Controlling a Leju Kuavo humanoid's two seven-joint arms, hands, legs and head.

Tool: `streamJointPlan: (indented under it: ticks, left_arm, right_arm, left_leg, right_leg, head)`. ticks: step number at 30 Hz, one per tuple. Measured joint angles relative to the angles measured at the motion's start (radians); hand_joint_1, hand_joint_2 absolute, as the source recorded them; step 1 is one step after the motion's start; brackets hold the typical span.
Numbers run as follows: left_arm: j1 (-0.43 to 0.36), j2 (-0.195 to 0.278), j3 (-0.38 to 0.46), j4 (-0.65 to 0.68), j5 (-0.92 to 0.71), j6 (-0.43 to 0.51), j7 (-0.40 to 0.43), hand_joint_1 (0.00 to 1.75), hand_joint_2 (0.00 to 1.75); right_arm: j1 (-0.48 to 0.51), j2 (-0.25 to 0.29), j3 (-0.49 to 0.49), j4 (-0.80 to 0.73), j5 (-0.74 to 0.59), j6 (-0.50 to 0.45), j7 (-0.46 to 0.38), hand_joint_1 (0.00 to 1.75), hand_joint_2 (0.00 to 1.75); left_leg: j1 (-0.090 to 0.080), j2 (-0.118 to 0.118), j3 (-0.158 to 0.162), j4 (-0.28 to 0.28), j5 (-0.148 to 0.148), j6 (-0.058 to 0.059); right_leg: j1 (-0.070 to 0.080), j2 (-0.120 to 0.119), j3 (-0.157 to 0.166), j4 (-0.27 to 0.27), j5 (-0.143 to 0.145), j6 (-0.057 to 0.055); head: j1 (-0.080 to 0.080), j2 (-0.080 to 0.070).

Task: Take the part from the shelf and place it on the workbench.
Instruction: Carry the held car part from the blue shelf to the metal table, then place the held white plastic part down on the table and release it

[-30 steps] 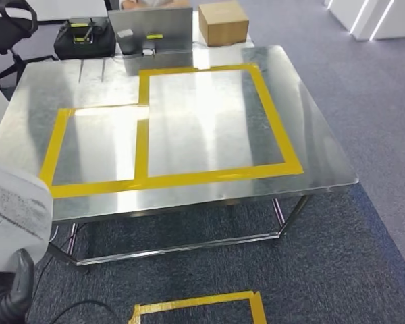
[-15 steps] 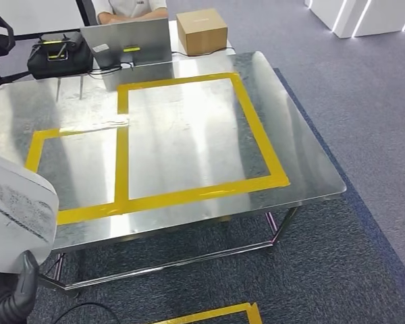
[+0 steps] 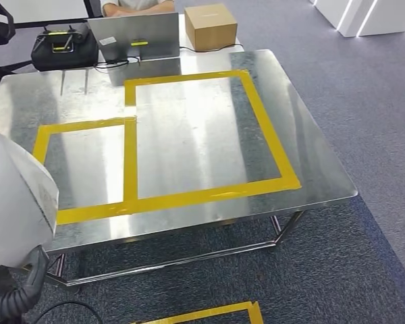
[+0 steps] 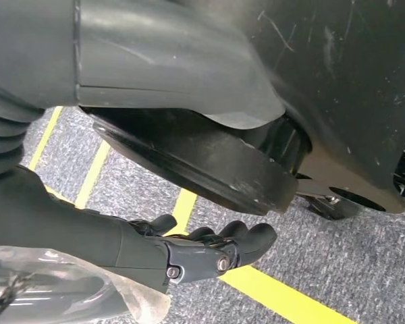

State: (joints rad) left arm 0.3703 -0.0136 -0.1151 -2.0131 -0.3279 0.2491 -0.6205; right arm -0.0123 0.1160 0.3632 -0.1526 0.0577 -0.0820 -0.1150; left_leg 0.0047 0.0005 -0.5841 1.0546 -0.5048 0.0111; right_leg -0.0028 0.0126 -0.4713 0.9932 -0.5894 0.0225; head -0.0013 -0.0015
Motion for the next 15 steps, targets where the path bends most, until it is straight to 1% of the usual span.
streamJointPlan:
  ticks: [2,4,6,8,10,13,15]
  left_arm:
    - [-0.007,0.026,0.013,0.001,-0.088,0.039,0.033,1.75,1.75]
    - [-0.017,0.059,0.029,0.004,-0.211,0.086,0.085,1.75,1.75]
    - [-0.030,0.103,0.055,0.016,-0.347,0.142,0.150,1.75,1.75]
    - [-0.049,0.149,0.087,0.035,-0.434,0.178,0.204,1.75,1.75]
    - [-0.080,0.192,0.116,0.064,-0.476,0.175,0.241,1.75,1.75]
    - [-0.151,0.262,0.137,0.132,-0.519,0.120,0.286,1.75,1.75]
    - [-0.217,0.303,0.138,0.194,-0.537,0.080,0.307,1.75,1.75]
  right_arm:
    - [0.000,0.000,0.000,0.000,0.001,0.003,0.004,0.00,1.75]
    - [0.000,0.000,0.000,0.000,0.002,0.009,0.009,0.00,1.75]
    - [0.000,-0.001,0.000,0.000,0.000,0.014,0.012,0.00,1.75]
    - [0.000,-0.002,0.000,0.000,-0.001,0.020,0.014,0.00,1.75]
    - [-0.001,-0.003,0.000,0.000,0.000,0.028,0.014,0.00,1.75]
    - [-0.003,-0.006,0.000,0.000,0.006,0.043,0.021,0.00,1.75]
    - [-0.005,-0.007,0.001,0.000,0.014,0.053,0.027,0.00,1.75]
  left_leg:
    - [0.000,0.000,0.001,0.000,0.000,0.000]
    - [0.000,0.000,0.003,0.000,0.000,0.000]
    - [0.000,0.000,0.004,-0.002,0.000,0.000]
    - [0.000,0.000,0.006,-0.003,0.001,0.000]
    - [0.000,0.000,0.008,-0.005,0.001,-0.001]
    - [0.000,-0.001,0.009,-0.007,0.002,-0.003]
    - [0.001,-0.002,0.010,-0.009,0.003,-0.004]
  right_leg:
    - [0.000,0.000,0.001,0.000,0.000,0.001]
    - [0.000,0.000,0.002,0.000,0.001,0.001]
    - [0.000,0.000,0.003,0.000,0.001,0.001]
    - [0.001,0.000,0.003,0.000,0.001,0.001]
    - [0.001,-0.001,0.004,0.000,0.001,0.001]
    - [0.001,-0.002,0.004,0.000,0.000,0.001]
    - [0.001,-0.003,0.005,0.000,0.000,0.001]
  head:
    - [0.000,0.000]
    - [0.000,0.000]
    - [0.000,0.000]
    - [0.000,0.000]
    - [0.000,0.000]
    - [0.000,0.000]
    - [0.000,0.000]
